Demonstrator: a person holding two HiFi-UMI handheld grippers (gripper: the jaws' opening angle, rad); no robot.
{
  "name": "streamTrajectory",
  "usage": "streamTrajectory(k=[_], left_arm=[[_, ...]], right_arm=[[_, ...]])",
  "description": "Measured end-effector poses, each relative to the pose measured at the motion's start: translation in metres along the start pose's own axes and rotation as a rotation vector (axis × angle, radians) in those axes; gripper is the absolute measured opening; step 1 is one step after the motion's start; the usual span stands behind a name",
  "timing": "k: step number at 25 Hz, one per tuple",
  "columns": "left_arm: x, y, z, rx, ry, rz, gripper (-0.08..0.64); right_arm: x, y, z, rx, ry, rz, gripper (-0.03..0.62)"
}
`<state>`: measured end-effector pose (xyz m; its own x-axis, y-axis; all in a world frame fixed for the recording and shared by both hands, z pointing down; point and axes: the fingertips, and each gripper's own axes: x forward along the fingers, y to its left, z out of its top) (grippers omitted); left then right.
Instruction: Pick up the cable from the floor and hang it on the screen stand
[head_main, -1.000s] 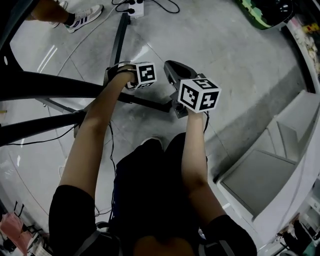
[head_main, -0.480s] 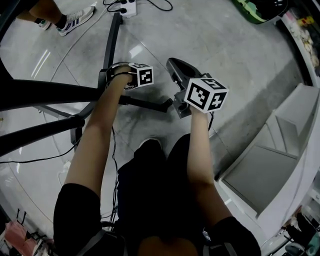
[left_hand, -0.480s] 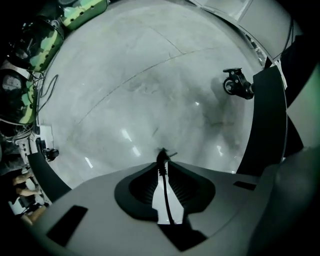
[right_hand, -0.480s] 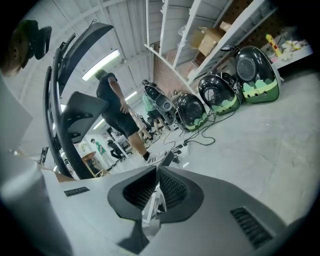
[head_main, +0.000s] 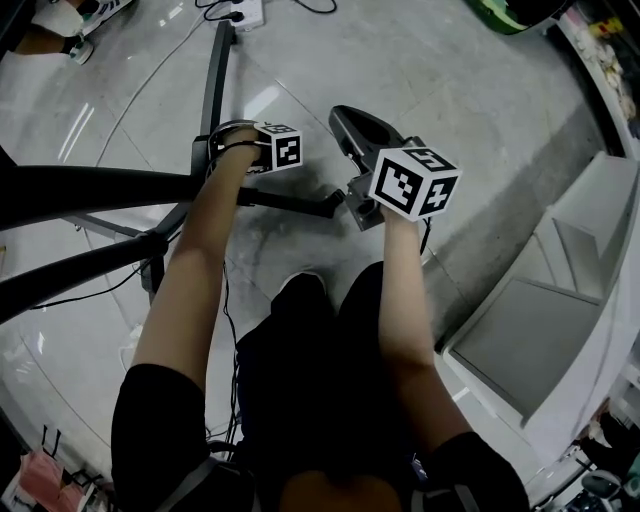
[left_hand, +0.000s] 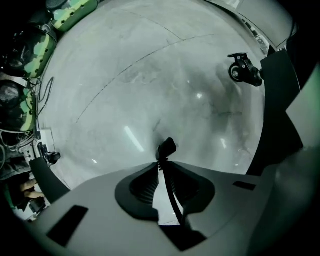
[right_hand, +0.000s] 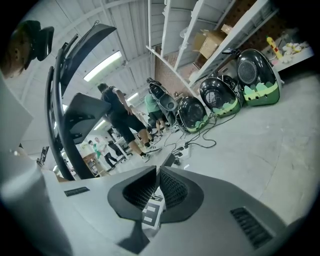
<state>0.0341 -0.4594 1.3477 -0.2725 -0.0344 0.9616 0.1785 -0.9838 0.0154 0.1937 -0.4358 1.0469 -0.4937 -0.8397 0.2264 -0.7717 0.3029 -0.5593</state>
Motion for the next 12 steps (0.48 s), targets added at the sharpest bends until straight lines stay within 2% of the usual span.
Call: streamTrajectory(k=[3, 5, 12], left_arm=[[-0.001, -0.001, 0.002, 0.021, -0.008, 0.010, 0.060], [-0.005, -0.001, 0.006, 0.003, -0.044, 0.008, 0.057], [-0.054, 0.015, 0.017, -0.211, -0.265, -0.002, 0.051]], right_arm=[[-0.001, -0.001, 0.001, 0.003, -0.005, -0.007, 0.026], [-0.002, 0.000, 0.002, 0.005, -0.011, -0.008, 0.026], [-0.010, 0.006, 0.011, 0.009, -0.042, -0.002, 0.026]])
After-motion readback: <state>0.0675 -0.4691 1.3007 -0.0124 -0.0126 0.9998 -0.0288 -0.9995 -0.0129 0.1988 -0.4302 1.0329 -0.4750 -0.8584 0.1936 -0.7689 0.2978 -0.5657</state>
